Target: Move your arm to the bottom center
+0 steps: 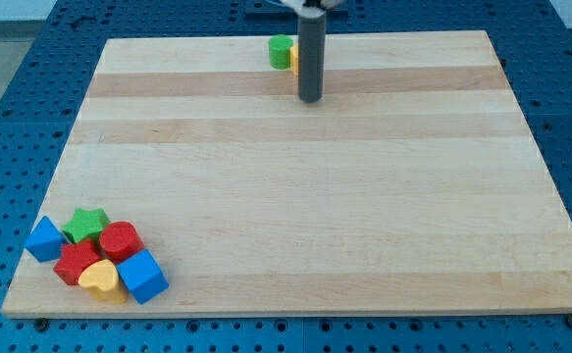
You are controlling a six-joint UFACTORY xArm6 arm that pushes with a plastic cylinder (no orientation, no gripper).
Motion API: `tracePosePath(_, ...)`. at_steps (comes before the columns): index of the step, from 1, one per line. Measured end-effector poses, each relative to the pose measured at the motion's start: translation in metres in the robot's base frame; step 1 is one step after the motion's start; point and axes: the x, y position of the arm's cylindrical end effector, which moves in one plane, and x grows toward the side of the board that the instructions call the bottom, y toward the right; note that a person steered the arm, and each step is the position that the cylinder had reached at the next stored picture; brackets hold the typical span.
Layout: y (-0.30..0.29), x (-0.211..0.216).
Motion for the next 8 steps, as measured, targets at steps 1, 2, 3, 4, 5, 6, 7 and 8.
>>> tracePosePath(1,-0.031,0.05)
tracePosePath(2,-0.039,0.067)
tracePosePath(3,-0.04,0.067)
tracePosePath(4,-0.067,0.073)
tracePosePath(5,-0.109,0.079)
tracePosePath(6,-0.115,0.079)
tracePosePath(7,-0.115,0.079)
tracePosePath(8,-0.111,0.085)
